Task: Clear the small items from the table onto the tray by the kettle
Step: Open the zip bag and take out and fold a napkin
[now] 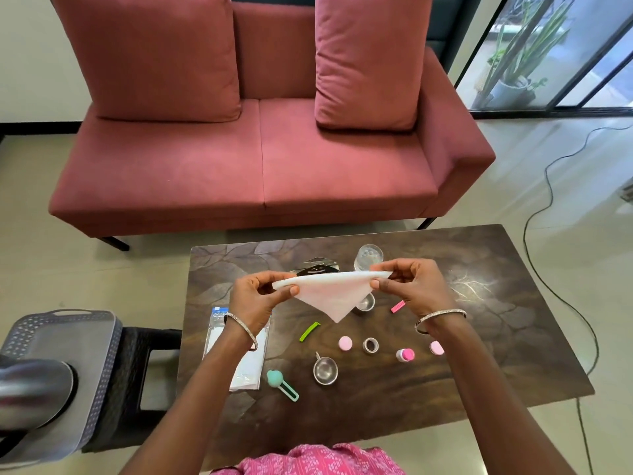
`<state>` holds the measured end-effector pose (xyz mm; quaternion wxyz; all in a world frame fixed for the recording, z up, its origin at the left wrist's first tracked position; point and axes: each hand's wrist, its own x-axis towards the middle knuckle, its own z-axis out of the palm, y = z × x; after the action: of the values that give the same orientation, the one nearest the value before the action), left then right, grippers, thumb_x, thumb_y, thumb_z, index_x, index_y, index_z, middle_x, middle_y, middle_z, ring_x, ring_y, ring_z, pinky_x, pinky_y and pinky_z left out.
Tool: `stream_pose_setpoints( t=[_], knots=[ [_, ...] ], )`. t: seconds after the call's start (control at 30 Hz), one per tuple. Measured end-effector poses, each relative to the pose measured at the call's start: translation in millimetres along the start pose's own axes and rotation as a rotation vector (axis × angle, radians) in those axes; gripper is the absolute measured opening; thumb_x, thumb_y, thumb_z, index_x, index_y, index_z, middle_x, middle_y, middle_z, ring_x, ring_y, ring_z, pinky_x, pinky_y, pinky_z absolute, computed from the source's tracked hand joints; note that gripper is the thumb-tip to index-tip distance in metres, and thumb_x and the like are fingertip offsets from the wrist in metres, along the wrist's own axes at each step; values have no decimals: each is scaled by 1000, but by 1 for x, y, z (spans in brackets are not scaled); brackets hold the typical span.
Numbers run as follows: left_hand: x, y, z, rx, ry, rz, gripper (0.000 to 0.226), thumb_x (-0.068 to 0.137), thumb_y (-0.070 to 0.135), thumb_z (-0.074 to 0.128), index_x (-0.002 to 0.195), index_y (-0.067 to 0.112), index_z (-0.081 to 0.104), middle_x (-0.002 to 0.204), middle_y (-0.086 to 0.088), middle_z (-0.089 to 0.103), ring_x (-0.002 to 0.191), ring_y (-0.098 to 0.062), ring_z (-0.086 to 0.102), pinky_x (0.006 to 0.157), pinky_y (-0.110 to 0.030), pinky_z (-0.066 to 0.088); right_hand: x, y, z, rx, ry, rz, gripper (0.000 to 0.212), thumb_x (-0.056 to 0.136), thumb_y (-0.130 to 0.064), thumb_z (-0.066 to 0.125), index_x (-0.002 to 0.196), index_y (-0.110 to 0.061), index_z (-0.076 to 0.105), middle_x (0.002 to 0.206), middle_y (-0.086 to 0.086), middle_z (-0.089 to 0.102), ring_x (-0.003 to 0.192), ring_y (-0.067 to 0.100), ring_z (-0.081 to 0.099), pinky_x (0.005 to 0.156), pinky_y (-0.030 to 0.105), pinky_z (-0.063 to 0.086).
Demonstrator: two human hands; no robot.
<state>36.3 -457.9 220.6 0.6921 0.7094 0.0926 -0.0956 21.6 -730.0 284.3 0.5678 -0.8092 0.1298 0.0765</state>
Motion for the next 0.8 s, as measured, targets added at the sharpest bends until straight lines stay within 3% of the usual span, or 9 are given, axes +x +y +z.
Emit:
stream_pose_setpoints(
  t=[0.17, 0.33, 0.4, 0.5, 0.67, 0.8],
  knots=[
    [3, -3, 2, 47, -16, -7, 12, 75, 15, 80, 86, 16, 75, 83, -7, 74, 80, -24, 70, 71, -33, 61, 2, 9, -4, 9, 0, 50, 15, 74, -16, 84, 88, -12, 79, 82, 8, 77, 76, 13, 70, 73, 23, 55],
    [8, -4, 6, -278, -75, -214, 16, 85, 17, 68, 98, 7, 69, 93, -10, 75, 94, -28, 72, 72, -33, 61, 5, 14, -1, 276, -31, 201, 8, 85, -16, 74, 87, -8, 73, 83, 8, 76, 75, 16, 68, 62, 20, 56],
    [11, -6, 12, -380, -83, -302, 24, 87, 19, 67, 106, 4, 65, 95, -11, 75, 91, -26, 73, 71, -34, 61, 8, 18, 5, 426, -44, 313, 8, 91, -15, 68, 91, -8, 70, 89, 14, 75, 75, 21, 70, 65, 29, 63],
    [17, -12, 23, -448, -15, -410, 25, 88, 20, 68, 107, 3, 65, 88, -10, 76, 74, -19, 73, 65, -32, 61, 17, 28, 16, 535, -9, 439, 12, 95, -17, 63, 98, -5, 66, 85, 16, 73, 67, 23, 73, 69, 39, 64],
    [36, -27, 47, -480, 158, -597, 14, 85, 12, 71, 93, 2, 65, 73, -11, 76, 61, -16, 73, 53, -27, 59, 46, 46, 31, 618, 181, 558, 15, 93, -6, 64, 106, -3, 59, 69, 12, 68, 45, 16, 67, 46, 25, 58],
    [59, -43, 64, -481, 229, -682, 8, 87, 6, 68, 84, 3, 62, 62, -10, 73, 53, -15, 71, 48, -27, 58, 76, 65, 40, 679, 186, 659, 31, 85, -7, 72, 112, -7, 57, 83, 15, 71, 59, 20, 70, 50, 29, 60]
  ],
)
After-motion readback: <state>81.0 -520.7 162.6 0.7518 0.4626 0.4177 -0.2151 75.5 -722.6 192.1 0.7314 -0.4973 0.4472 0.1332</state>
